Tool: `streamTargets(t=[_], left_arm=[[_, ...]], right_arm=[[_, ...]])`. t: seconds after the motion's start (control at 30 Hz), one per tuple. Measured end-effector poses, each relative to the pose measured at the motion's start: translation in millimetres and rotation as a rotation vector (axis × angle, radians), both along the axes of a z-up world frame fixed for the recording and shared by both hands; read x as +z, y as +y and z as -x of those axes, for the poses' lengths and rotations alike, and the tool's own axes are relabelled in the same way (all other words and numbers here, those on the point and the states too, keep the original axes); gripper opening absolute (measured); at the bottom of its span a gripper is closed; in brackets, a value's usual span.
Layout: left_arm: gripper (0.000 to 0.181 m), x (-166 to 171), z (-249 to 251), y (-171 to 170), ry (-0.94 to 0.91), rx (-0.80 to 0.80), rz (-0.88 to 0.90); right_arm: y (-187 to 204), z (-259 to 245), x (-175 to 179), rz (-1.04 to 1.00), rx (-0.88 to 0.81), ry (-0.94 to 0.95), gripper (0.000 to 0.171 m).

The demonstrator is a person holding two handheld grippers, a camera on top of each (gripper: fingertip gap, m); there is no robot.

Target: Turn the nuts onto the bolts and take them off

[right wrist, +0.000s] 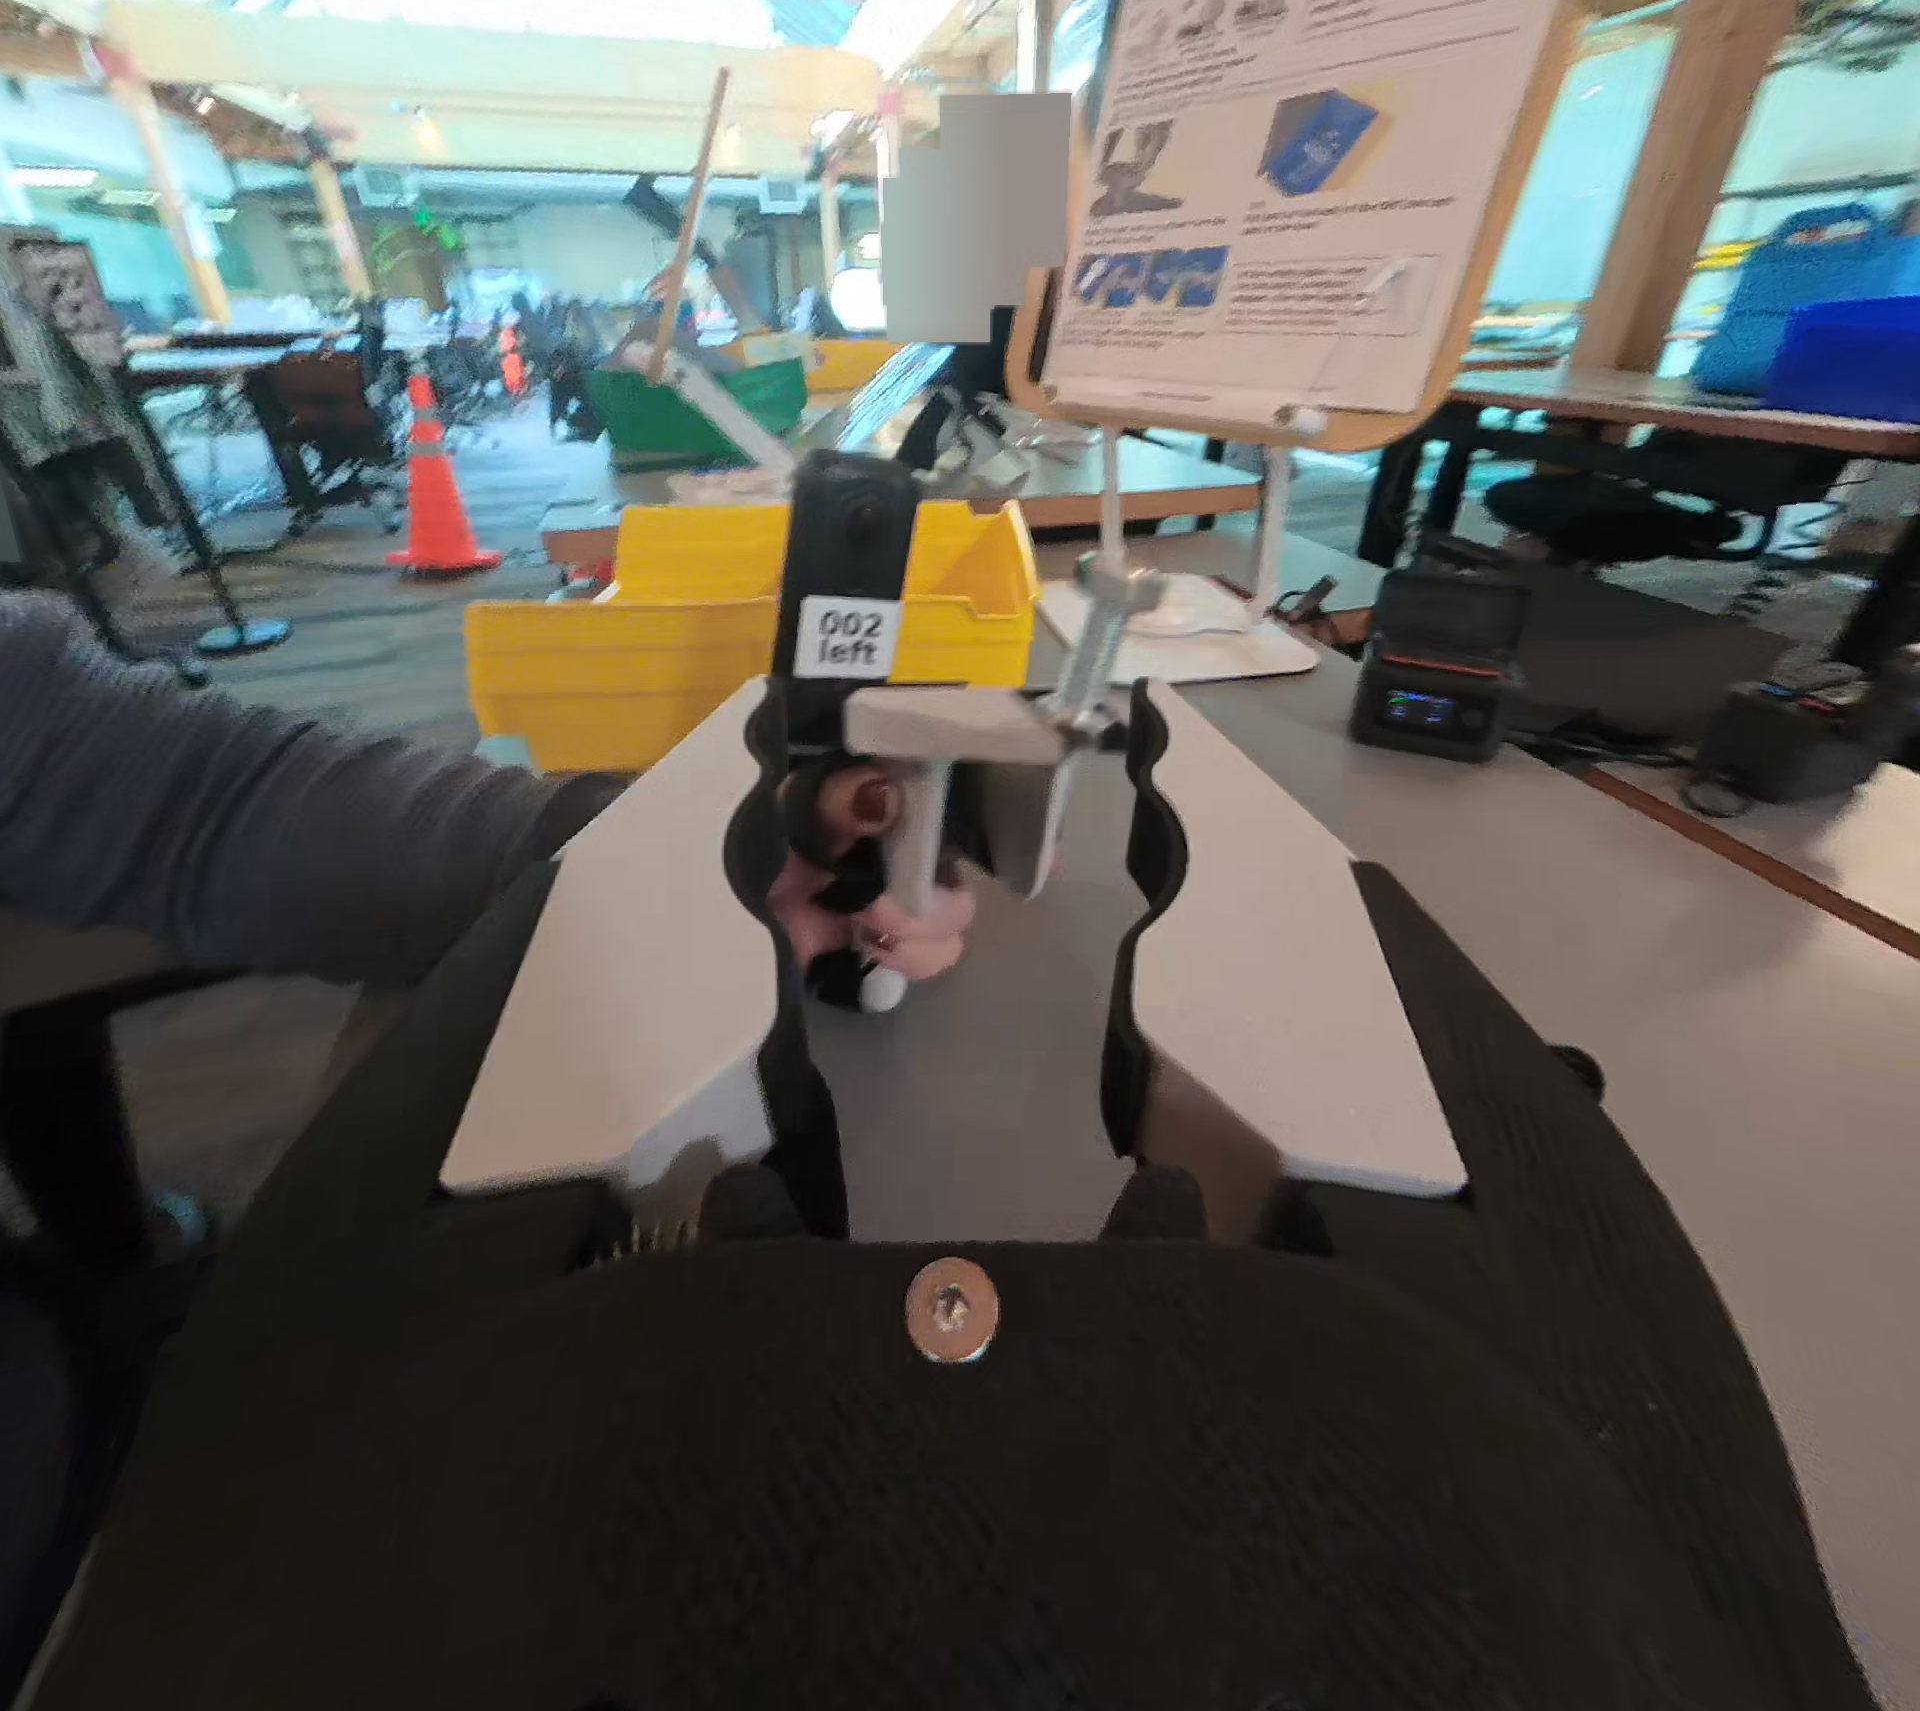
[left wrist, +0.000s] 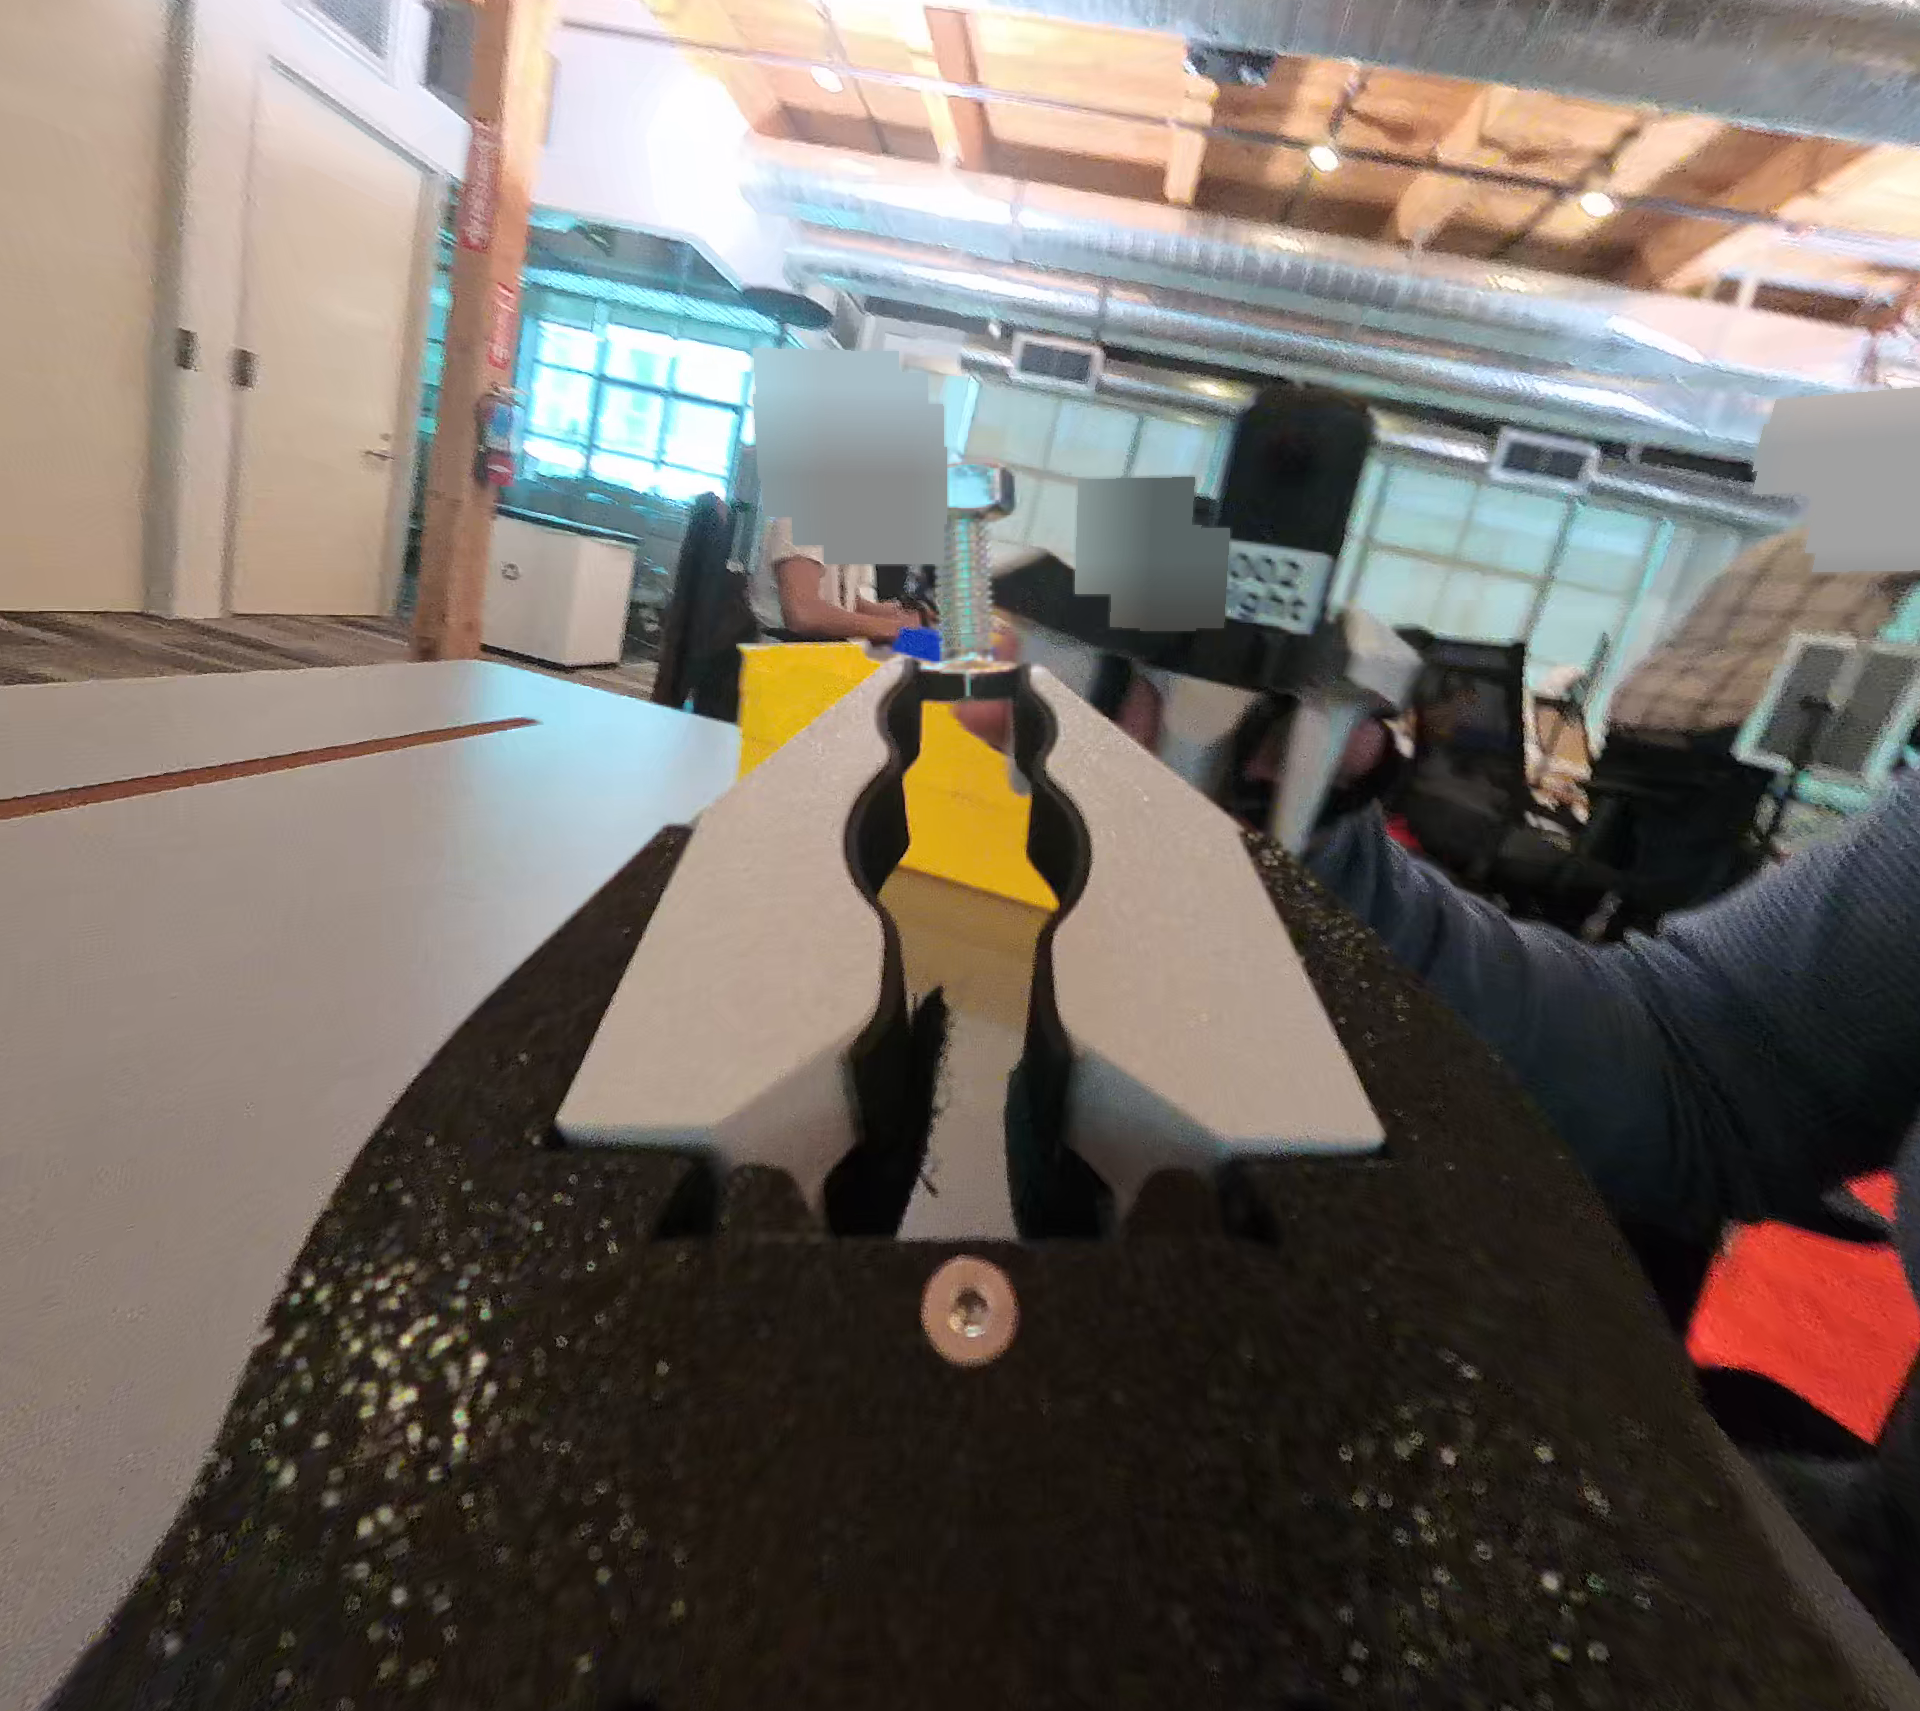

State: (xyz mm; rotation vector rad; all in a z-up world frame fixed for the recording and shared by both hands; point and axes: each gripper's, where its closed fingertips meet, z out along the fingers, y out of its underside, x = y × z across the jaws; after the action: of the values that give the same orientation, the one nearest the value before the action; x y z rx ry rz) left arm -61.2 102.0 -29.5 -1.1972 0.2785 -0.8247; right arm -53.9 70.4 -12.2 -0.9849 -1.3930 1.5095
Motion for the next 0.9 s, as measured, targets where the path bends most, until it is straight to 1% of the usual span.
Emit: streamTargets(t=[0.07, 0.13, 0.2, 0.27, 0.3, 0.33, 0.37, 0.43, 0.47, 0.53, 0.6, 0.63, 0.7, 0.73, 0.77, 0.8, 0.83, 0.9], left_arm=[[0.015, -5.7, -21.9, -4.0, 0.062, -0.084, 0.010], [0.015, -10.3, -38.5, -5.8, 0.087, -0.146, 0.024], [0.015, -11.8, -40.9, -3.7, 0.094, -0.143, 0.029], [0.015, -11.8, -28.4, -0.8, 0.094, -0.096, 0.030], [0.015, -10.0, -18.7, 0.3, 0.077, -0.066, 0.032], [0.015, -7.0, -8.5, 1.0, 0.044, -0.042, 0.032], [0.015, -4.8, -1.8, 1.0, 0.020, -0.031, 0.033], [0.015, -6.1, -7.9, -1.5, 0.046, -0.060, 0.033], [0.015, -9.4, -18.1, -2.8, 0.078, -0.093, 0.042], [0.015, -16.2, -38.0, -4.5, 0.119, -0.163, 0.063], [0.015, -20.8, -44.9, -1.5, 0.128, -0.179, 0.083], [0.015, -20.3, -43.1, 0.0, 0.115, -0.174, 0.084], [0.015, -17.5, -33.3, 2.1, 0.101, -0.135, 0.074], [0.015, -15.1, -25.5, 3.0, 0.081, -0.106, 0.070], [0.015, -12.6, -17.8, 3.5, 0.052, -0.089, 0.070], [0.015, -10.8, -12.8, 3.2, 0.025, -0.088, 0.070], [0.015, -10.8, -13.1, 2.2, 0.022, -0.101, 0.070], [0.015, -14.8, -24.9, 0.5, 0.060, -0.142, 0.079]], right_arm=[[9.5, 6.1, 4.1, 0.051, -0.038, 0.032, 0.071], [4.3, 11.9, 4.1, 0.097, 0.006, 0.023, 0.073], [-8.6, 14.2, 1.5, 0.115, 0.072, 0.008, 0.073], [-9.9, 11.2, -1.0, 0.103, 0.068, 0.005, 0.083], [-6.9, 6.5, -2.6, 0.088, 0.058, 0.007, 0.082], [-5.2, 0.2, -4.2, 0.076, 0.062, 0.012, 0.074], [-0.9, -3.5, -4.6, 0.080, 0.050, 0.020, 0.071], [12.5, -1.2, -0.4, 0.114, -0.014, 0.050, 0.074], [13.0, 0.8, 1.7, 0.125, -0.014, 0.057, 0.078], [9.7, 6.5, 2.4, 0.126, -0.011, 0.053, 0.084], [-0.7, 8.4, 1.5, 0.110, 0.020, 0.058, 0.082], [-5.6, 7.5, 0.4, 0.098, 0.035, 0.057, 0.082], [-2.4, 3.4, -1.5, 0.076, 0.019, 0.050, 0.083], [0.0, -0.9, -1.9, 0.073, 0.027, 0.043, 0.081], [4.3, -4.9, -2.4, 0.076, 0.030, 0.036, 0.074], [10.2, -6.5, -2.5, 0.083, 0.015, 0.035, 0.070], [16.2, -5.9, -0.7, 0.094, -0.013, 0.048, 0.072], [16.3, -2.3, 2.8, 0.106, -0.025, 0.074, 0.080]])
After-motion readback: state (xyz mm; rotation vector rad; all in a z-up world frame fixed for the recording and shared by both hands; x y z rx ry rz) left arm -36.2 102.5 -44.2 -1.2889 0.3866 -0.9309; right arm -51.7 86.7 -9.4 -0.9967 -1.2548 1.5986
